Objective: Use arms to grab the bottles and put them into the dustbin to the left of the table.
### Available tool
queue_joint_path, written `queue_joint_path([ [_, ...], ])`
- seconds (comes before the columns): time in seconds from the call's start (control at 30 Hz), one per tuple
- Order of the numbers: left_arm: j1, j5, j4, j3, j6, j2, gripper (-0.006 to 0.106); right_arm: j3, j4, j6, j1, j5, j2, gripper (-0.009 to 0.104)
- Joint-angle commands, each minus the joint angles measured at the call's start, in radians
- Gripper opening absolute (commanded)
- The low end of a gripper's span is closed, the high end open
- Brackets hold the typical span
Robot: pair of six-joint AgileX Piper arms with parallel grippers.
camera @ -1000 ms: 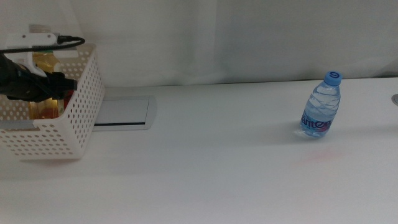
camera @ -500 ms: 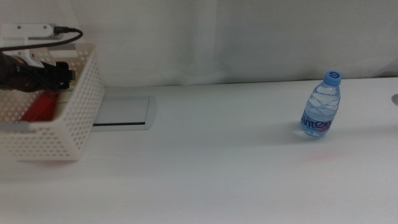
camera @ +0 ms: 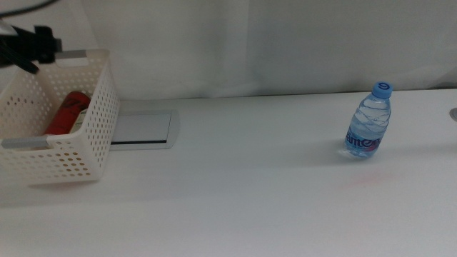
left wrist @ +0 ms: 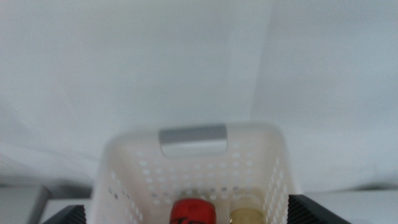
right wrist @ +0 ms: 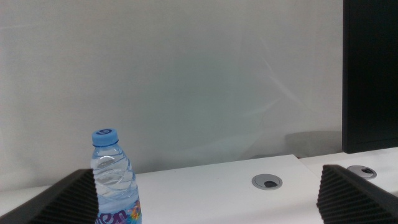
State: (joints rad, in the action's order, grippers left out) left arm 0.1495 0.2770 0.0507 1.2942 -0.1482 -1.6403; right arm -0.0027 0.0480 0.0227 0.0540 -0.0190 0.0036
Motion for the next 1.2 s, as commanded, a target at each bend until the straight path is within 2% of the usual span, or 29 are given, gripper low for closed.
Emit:
queue_joint_path([
  [0.0, 0.001, 0.039, 0.009, 0.004, 0.010, 0.070, 0.085, 0.040, -0.003, 0.004, 0.005, 0.003, -0.035, 0.094],
  [0.33, 0.001, 0.127, 0.009, -0.057, 0.006, 0.369, 0.085, 0.040, -0.001, 0.004, 0.005, 0.011, -0.035, 0.094],
  [0.4, 0.001, 0.139, 0.014, -0.159, 0.006, 0.498, 0.085, 0.040, -0.001, 0.004, 0.005, 0.011, -0.035, 0.094],
  [0.57, -0.017, 0.116, 0.019, -0.331, 0.006, 0.647, 0.085, 0.040, -0.001, 0.004, 0.005, 0.019, -0.035, 0.094],
  [0.67, -0.063, 0.107, 0.017, -0.467, 0.003, 0.748, 0.081, 0.040, -0.001, 0.004, 0.005, 0.019, -0.035, 0.094],
  [0.7, -0.076, 0.107, 0.017, -0.503, 0.001, 0.777, 0.077, 0.040, -0.001, 0.004, 0.005, 0.019, -0.035, 0.094],
  [0.83, -0.125, 0.089, 0.017, -0.670, 0.014, 0.924, 0.041, 0.040, -0.001, 0.004, 0.005, 0.019, -0.035, 0.094],
  [0.87, -0.129, 0.075, 0.017, -0.733, 0.028, 0.989, 0.021, 0.040, -0.001, 0.004, 0.005, 0.019, -0.035, 0.094],
  [0.93, -0.129, 0.068, 0.017, -0.787, 0.052, 1.047, 0.002, 0.040, -0.001, 0.004, 0.005, 0.034, -0.035, 0.094],
  [0.97, -0.129, 0.066, 0.017, -0.810, 0.052, 1.077, -0.003, 0.040, -0.001, 0.004, 0.005, 0.037, -0.035, 0.094],
  [1.17, -0.129, 0.067, 0.009, -0.862, 0.056, 1.148, -0.003, 0.040, -0.001, 0.004, 0.005, 0.052, -0.035, 0.094],
])
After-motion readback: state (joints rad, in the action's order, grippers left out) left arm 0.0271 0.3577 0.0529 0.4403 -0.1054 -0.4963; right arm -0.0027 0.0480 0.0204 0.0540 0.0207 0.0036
